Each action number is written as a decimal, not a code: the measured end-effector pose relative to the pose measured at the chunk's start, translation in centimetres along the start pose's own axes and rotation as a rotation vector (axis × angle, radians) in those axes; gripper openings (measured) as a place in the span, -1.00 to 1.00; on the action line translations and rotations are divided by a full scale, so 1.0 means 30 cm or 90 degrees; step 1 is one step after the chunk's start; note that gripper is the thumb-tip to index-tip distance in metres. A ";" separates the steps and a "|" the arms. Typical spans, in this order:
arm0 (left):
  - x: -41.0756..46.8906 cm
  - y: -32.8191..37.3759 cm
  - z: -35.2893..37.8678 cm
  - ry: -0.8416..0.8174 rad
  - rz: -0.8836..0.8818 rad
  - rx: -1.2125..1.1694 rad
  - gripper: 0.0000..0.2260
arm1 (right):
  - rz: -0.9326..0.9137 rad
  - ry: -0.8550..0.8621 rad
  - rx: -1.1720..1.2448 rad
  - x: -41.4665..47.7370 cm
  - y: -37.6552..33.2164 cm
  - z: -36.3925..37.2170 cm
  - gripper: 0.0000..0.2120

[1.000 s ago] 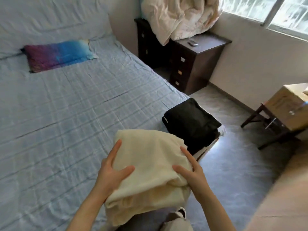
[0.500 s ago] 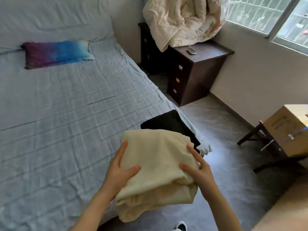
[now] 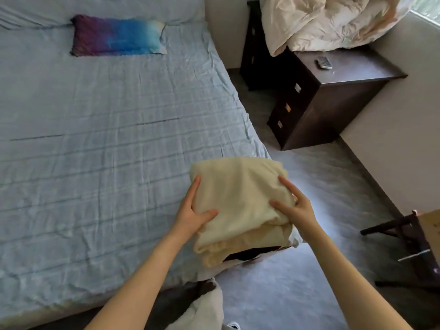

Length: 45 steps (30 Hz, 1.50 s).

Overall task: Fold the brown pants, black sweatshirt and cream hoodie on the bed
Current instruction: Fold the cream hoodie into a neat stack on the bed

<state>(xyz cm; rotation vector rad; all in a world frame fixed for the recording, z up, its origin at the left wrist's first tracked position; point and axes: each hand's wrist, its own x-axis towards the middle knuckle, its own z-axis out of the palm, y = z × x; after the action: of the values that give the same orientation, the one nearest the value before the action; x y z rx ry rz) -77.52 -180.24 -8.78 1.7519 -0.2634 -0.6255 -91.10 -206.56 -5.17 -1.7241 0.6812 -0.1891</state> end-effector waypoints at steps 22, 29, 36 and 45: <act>0.196 -0.153 0.107 0.000 -0.153 0.095 -0.05 | 0.099 -0.134 -0.032 0.374 0.231 0.027 -0.40; 0.245 -0.023 0.183 0.125 -0.077 0.533 -0.05 | -0.134 -0.032 -0.468 0.417 0.125 0.073 -0.43; 0.354 -0.122 0.297 0.166 0.112 0.718 -0.44 | -0.282 -0.169 -0.602 0.487 0.186 0.268 -0.43; 0.436 -0.493 0.305 0.209 0.193 0.732 -0.40 | -0.378 -0.101 -0.611 0.552 0.548 0.393 -0.41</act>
<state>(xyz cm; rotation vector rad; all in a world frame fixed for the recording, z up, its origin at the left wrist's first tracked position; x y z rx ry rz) -73.77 -190.09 -27.82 2.7794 -0.7361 0.1208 -77.62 -207.41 -27.56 -2.8080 0.0871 -0.1341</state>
